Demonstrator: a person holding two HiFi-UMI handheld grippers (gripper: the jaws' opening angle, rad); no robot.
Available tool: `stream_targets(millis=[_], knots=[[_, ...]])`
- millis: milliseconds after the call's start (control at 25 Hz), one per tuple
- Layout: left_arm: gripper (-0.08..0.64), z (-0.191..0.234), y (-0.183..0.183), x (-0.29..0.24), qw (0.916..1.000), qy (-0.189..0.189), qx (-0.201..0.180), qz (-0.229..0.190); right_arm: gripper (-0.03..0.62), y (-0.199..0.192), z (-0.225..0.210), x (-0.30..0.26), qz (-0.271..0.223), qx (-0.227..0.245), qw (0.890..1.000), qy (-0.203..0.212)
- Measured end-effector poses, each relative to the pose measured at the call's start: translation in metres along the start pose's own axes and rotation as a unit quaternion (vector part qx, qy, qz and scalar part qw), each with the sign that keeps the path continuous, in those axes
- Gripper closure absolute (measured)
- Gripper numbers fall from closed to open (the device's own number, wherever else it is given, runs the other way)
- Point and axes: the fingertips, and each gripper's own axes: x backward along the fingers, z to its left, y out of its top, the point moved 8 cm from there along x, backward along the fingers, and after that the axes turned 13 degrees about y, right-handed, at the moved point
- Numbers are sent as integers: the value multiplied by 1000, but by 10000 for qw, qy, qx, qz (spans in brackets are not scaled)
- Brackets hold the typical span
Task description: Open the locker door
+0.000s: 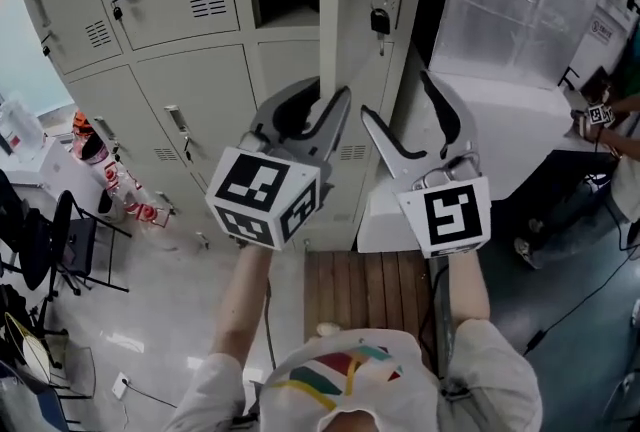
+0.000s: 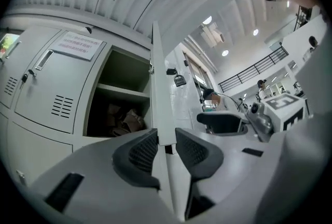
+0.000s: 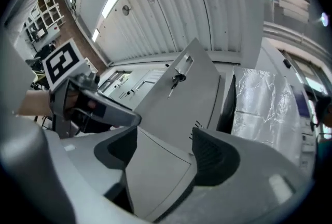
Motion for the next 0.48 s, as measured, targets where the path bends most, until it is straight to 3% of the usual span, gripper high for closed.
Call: stream_targets(millis=[40, 160, 320, 480], knots=[[453, -4, 0, 0, 10000, -41, -13, 4, 283, -6, 4, 4, 89, 37, 9999, -103], [452, -17, 1, 1, 9998, -205, -47, 19, 447, -20, 11, 14, 129, -148, 9991, -373], [448, -36, 2, 0, 9981, -613, -24, 49, 488, -27, 11, 28, 6, -588, 9969, -515], [443, -59, 2, -7, 9948, -1009, -124, 52, 500, -31, 7, 44, 46, -697, 9952, -686]])
